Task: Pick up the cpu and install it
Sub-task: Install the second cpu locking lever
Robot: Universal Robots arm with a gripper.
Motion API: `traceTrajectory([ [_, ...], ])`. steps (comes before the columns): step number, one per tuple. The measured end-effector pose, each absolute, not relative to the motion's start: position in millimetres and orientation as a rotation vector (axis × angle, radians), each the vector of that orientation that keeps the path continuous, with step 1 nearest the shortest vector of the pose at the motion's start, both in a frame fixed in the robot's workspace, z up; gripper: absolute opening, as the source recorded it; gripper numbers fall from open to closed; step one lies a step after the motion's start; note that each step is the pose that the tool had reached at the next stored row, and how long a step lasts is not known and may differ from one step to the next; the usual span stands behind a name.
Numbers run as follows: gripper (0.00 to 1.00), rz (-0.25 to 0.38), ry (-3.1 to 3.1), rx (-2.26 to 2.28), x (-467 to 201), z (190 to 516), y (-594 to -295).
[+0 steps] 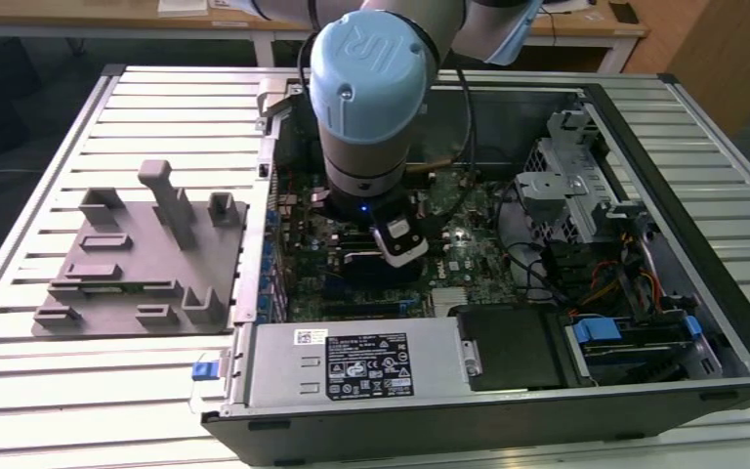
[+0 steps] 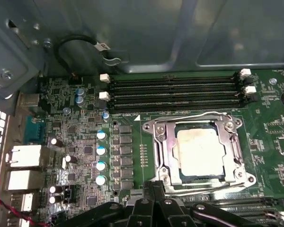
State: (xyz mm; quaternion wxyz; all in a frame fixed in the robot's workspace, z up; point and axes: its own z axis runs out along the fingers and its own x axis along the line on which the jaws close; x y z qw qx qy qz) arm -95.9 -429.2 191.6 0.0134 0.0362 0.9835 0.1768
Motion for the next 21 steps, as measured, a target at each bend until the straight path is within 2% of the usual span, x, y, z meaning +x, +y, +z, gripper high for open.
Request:
traceTrajectory([
  [21, 0.11, 0.550, 3.064, 0.113, -97.2, 191.1, -424.3],
])
